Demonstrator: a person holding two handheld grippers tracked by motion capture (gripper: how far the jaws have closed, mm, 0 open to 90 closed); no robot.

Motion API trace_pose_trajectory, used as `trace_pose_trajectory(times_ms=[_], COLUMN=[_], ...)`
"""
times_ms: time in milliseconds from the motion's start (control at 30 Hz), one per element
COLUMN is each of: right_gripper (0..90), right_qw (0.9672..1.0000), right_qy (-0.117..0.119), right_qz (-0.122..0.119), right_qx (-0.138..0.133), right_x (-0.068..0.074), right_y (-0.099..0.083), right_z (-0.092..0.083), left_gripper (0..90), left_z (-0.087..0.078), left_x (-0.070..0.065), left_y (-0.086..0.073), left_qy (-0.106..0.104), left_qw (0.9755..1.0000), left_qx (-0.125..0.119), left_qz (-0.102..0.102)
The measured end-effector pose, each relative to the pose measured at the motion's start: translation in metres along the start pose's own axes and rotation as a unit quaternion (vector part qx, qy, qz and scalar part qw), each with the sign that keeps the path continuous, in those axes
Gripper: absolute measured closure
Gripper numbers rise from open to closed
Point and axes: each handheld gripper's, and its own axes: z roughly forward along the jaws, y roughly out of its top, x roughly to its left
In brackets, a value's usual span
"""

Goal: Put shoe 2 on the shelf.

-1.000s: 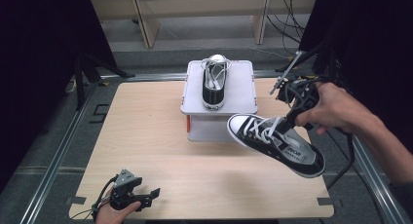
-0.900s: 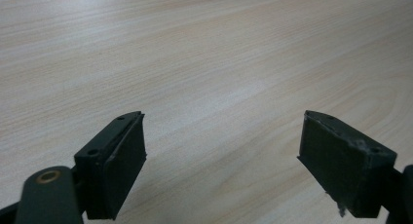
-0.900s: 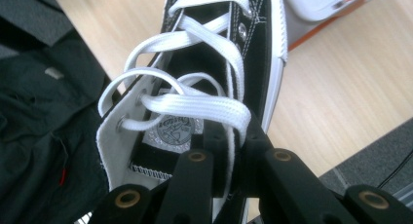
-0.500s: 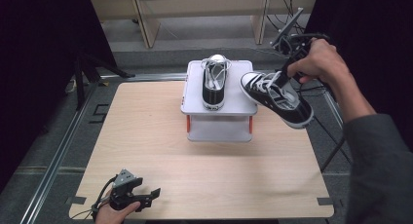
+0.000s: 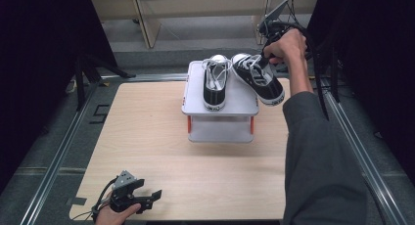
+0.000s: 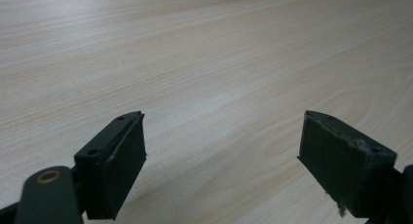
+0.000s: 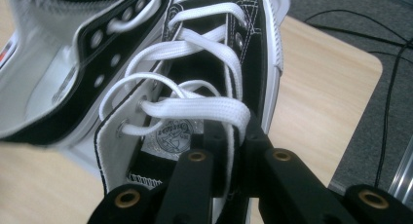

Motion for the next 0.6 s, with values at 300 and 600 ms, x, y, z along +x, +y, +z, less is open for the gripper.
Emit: trace_pose_trajectory(times_ms=[300,600], right_gripper=[86.3,85.5], right_qw=[0.999,0.9983], right_qy=[-0.012,0.005], right_qz=[0.042,0.057], right_qx=[-0.002,-0.002], right_x=[-0.006,0.005], right_y=[0.018,0.024], right_z=[0.021,0.032], left_gripper=[16.2,16.2], left_z=[-0.001,-0.001], left_x=[0.0,-0.002], left_y=[0.0,0.0], left_qy=[-0.006,-0.005], left_qw=[1.0,1.0], left_qx=[-0.003,-0.002], left_qz=[-0.001,0.002])
